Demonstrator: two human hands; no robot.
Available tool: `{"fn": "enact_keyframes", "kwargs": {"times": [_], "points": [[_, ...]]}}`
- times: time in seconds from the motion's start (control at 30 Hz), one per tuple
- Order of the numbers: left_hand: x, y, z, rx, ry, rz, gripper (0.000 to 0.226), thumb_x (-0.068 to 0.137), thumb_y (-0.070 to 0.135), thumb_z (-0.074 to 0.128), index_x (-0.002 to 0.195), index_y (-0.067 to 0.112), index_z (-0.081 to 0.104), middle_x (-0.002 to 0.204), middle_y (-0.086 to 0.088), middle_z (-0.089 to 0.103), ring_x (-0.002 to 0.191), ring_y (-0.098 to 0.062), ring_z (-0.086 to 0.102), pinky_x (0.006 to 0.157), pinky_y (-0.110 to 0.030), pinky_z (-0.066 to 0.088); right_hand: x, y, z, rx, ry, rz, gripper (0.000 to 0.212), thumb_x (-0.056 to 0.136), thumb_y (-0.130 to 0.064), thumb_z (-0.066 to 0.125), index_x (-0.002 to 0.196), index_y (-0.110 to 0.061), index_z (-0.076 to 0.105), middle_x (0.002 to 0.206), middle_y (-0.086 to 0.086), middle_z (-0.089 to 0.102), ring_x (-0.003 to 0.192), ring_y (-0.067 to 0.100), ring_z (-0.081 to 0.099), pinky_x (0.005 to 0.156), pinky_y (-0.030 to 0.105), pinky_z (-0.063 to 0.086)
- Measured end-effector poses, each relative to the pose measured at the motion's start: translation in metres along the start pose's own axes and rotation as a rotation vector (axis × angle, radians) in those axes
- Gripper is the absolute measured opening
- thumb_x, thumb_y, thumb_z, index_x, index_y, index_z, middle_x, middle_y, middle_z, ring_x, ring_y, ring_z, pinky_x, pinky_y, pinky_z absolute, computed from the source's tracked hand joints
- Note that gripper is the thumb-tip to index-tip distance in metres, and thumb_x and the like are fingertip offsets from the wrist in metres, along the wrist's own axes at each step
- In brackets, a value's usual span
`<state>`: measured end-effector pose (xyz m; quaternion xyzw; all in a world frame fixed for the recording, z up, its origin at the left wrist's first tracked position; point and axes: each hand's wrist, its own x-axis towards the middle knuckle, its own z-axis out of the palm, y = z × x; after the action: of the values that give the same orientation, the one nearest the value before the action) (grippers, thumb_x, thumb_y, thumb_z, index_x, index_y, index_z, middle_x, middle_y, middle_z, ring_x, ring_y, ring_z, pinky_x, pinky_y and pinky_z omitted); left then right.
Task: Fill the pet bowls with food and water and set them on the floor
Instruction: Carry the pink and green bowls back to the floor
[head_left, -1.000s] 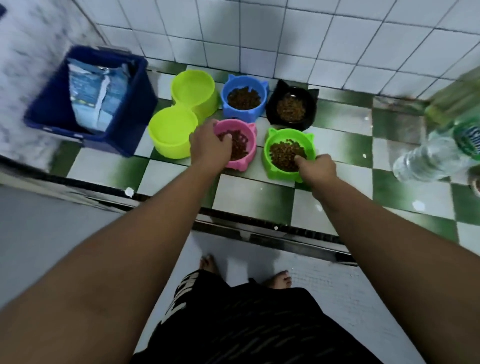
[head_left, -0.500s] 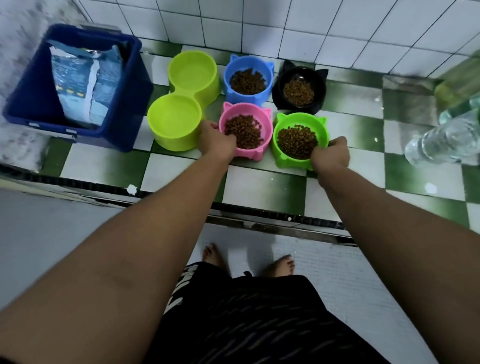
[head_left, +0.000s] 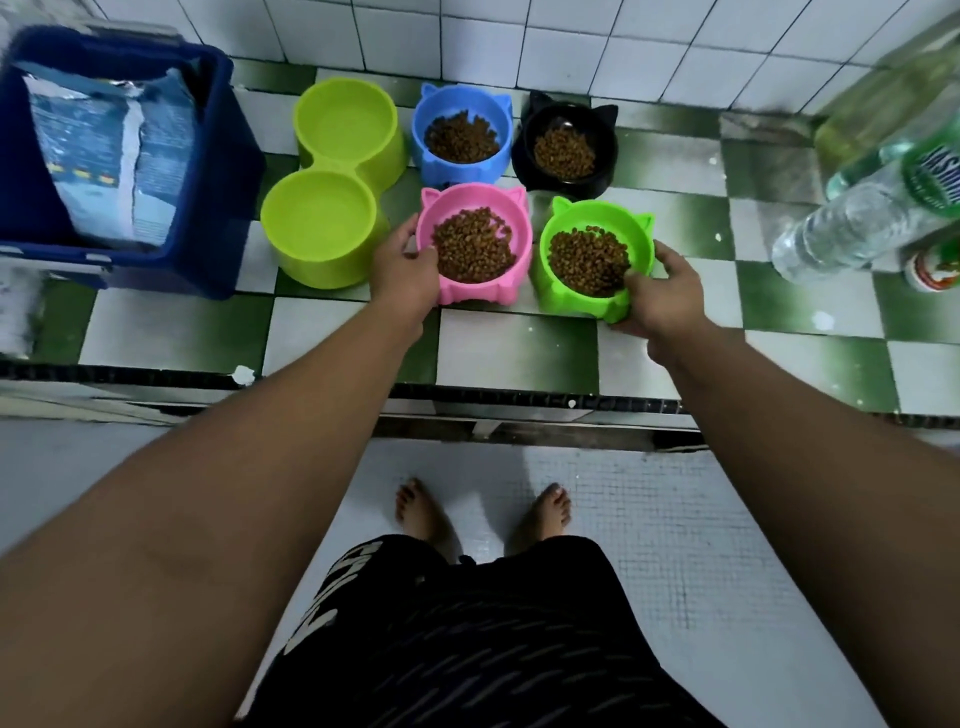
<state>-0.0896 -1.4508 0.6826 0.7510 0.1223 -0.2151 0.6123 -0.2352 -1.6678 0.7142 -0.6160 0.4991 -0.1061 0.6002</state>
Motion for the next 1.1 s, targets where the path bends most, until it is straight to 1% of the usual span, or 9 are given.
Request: {"fn": "enact_keyframes", "kwargs": {"times": [0.2, 0.27, 0.4, 0.47, 0.6, 0.7, 0.8, 0.9, 1.1], "points": [[-0.033, -0.008, -0.024, 0.023, 0.052, 0.098, 0.043, 0.099, 0.019, 0.056, 0.138, 0.037, 0.061, 0.116, -0.004, 0.07, 0.1, -0.026, 0.071, 0.083, -0.05, 0.063, -0.019, -0.007, -0.007, 0.018, -0.096, -0.072, 0.042, 0.099, -0.007, 0.056, 0.133, -0.031, 0.052, 0.108, 0.008, 0.059, 0.091, 0.033, 0.067, 0.061, 0.048, 0.062], [-0.05, -0.011, -0.035, 0.027, 0.098, 0.119, 0.042, 0.1, 0.021, 0.057, 0.138, 0.037, 0.061, 0.114, -0.002, 0.07, 0.098, -0.025, 0.072, 0.08, -0.049, 0.064, -0.028, -0.008, -0.007, -0.01, -0.151, -0.104, 0.04, 0.099, -0.008, 0.056, 0.13, -0.033, 0.052, 0.112, 0.011, 0.06, 0.095, 0.037, 0.068, 0.059, 0.045, 0.062], [-0.093, -0.021, -0.062, -0.007, 0.219, 0.11, 0.043, 0.1, 0.019, 0.057, 0.14, 0.038, 0.06, 0.11, -0.001, 0.07, 0.095, -0.019, 0.073, 0.078, -0.045, 0.065, -0.053, -0.011, -0.006, -0.074, -0.262, -0.144, 0.042, 0.099, -0.011, 0.057, 0.137, -0.029, 0.051, 0.125, 0.016, 0.061, 0.084, 0.028, 0.067, 0.049, 0.035, 0.06], [-0.117, -0.03, -0.076, -0.024, 0.277, 0.115, 0.042, 0.1, 0.02, 0.057, 0.138, 0.036, 0.061, 0.102, 0.0, 0.072, 0.091, -0.017, 0.074, 0.077, -0.043, 0.065, -0.068, -0.011, -0.004, -0.099, -0.309, -0.177, 0.043, 0.099, -0.012, 0.058, 0.138, -0.03, 0.051, 0.124, 0.015, 0.063, 0.082, 0.027, 0.069, 0.051, 0.037, 0.06], [-0.161, -0.047, -0.113, -0.081, 0.398, 0.132, 0.042, 0.099, 0.02, 0.057, 0.14, 0.031, 0.062, 0.1, -0.002, 0.073, 0.085, -0.013, 0.073, 0.076, -0.032, 0.063, -0.102, -0.009, 0.011, -0.125, -0.417, -0.217, 0.04, 0.099, -0.012, 0.058, 0.134, -0.03, 0.053, 0.106, 0.009, 0.068, 0.09, 0.036, 0.073, 0.057, 0.043, 0.062], [-0.191, -0.055, -0.146, -0.147, 0.464, 0.108, 0.038, 0.101, 0.019, 0.058, 0.137, 0.028, 0.064, 0.105, -0.006, 0.073, 0.089, -0.021, 0.074, 0.08, -0.041, 0.064, -0.13, -0.005, 0.03, -0.165, -0.496, -0.243, 0.044, 0.099, -0.013, 0.059, 0.137, -0.031, 0.049, 0.116, 0.015, 0.066, 0.089, 0.032, 0.072, 0.056, 0.038, 0.061], [-0.216, -0.07, -0.186, -0.208, 0.51, 0.093, 0.038, 0.102, 0.016, 0.058, 0.138, 0.027, 0.063, 0.1, -0.007, 0.074, 0.081, -0.023, 0.076, 0.07, -0.046, 0.065, -0.164, 0.001, 0.056, -0.189, -0.567, -0.267, 0.047, 0.099, -0.011, 0.059, 0.14, -0.03, 0.047, 0.116, 0.017, 0.063, 0.088, 0.026, 0.07, 0.062, 0.044, 0.063], [-0.236, -0.092, -0.234, -0.238, 0.603, 0.083, 0.035, 0.1, 0.017, 0.06, 0.132, 0.03, 0.067, 0.102, -0.007, 0.076, 0.085, -0.026, 0.076, 0.074, -0.053, 0.064, -0.201, 0.012, 0.089, -0.204, -0.642, -0.286, 0.045, 0.098, -0.012, 0.06, 0.138, -0.029, 0.049, 0.118, 0.019, 0.062, 0.096, 0.032, 0.069, 0.064, 0.048, 0.063], [-0.276, -0.135, -0.344, -0.364, 0.773, 0.037, 0.037, 0.101, 0.014, 0.06, 0.137, 0.026, 0.063, 0.104, -0.009, 0.075, 0.082, -0.022, 0.077, 0.07, -0.047, 0.066, -0.294, 0.027, 0.177, -0.236, -0.805, -0.338, 0.048, 0.096, -0.009, 0.062, 0.138, -0.03, 0.051, 0.109, 0.016, 0.06, 0.087, 0.027, 0.068, 0.061, 0.048, 0.062]]}}
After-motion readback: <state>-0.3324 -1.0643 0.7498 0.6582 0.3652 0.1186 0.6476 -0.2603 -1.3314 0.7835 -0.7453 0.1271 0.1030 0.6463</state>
